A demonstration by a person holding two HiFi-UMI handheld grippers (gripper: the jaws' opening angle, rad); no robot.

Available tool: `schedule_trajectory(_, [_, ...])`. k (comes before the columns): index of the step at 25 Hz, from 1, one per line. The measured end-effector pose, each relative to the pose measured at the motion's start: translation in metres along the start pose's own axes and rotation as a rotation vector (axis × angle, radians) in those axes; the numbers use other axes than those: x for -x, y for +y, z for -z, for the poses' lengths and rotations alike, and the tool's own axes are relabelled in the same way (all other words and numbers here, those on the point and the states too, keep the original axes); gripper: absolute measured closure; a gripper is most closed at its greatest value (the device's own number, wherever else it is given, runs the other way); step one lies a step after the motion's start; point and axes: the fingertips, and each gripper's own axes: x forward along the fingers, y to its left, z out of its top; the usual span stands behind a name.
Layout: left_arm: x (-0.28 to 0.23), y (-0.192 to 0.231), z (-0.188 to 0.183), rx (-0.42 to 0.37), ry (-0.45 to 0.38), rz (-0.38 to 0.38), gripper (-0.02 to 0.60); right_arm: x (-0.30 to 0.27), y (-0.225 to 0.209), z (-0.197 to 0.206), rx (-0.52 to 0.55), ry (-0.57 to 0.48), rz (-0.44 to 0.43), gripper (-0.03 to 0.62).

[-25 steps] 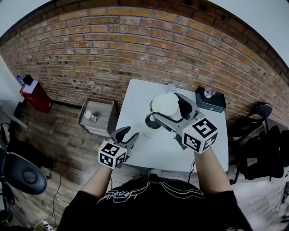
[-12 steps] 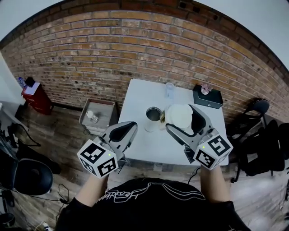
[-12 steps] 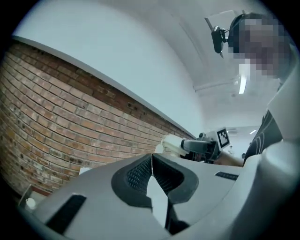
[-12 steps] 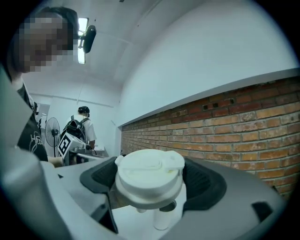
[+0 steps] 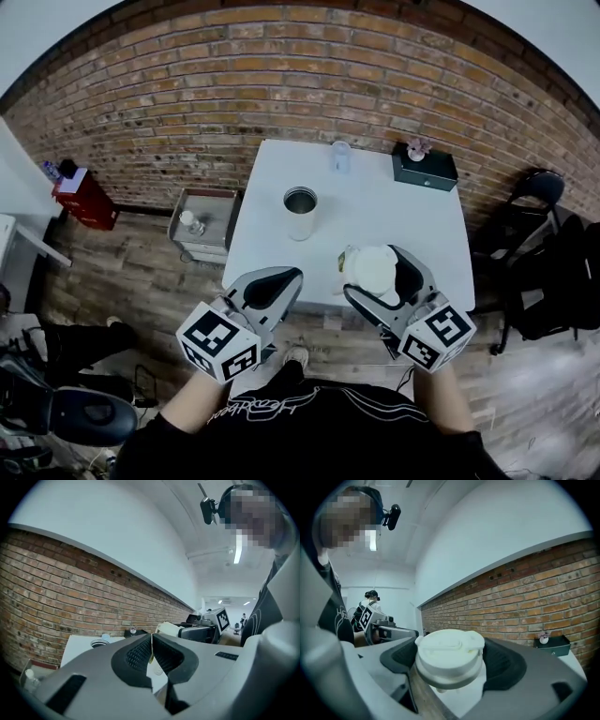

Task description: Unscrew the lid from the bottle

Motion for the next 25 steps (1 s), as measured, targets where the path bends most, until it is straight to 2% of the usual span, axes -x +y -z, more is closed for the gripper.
schedule_trajectory(4, [0.008, -0.042, 0.009, 0.022, -0.004, 0.022, 0.548, 0.038, 0.013, 0.012, -0.011, 0.002, 0.001, 0.166])
schedule_trajectory(12, [0.031, -0.098, 0.013, -0.006, -0.023, -0.023, 0.548, 0.098, 0.042, 0.018, 0.015, -0.017, 0.002, 0.166])
schedule_trajectory(19, [0.043, -0.127, 0.017, -0.043, -0.023, -0.027, 0.548, 0.125, 0.059, 0.016, 0.044, -0.045, 0.016, 0.166])
schedule_trajectory(25, [0.037, -0.14, 0.018, -0.049, -0.017, -0.002, 0.548, 0.137, 0.063, 0.015, 0.058, -0.045, 0.024, 0.166])
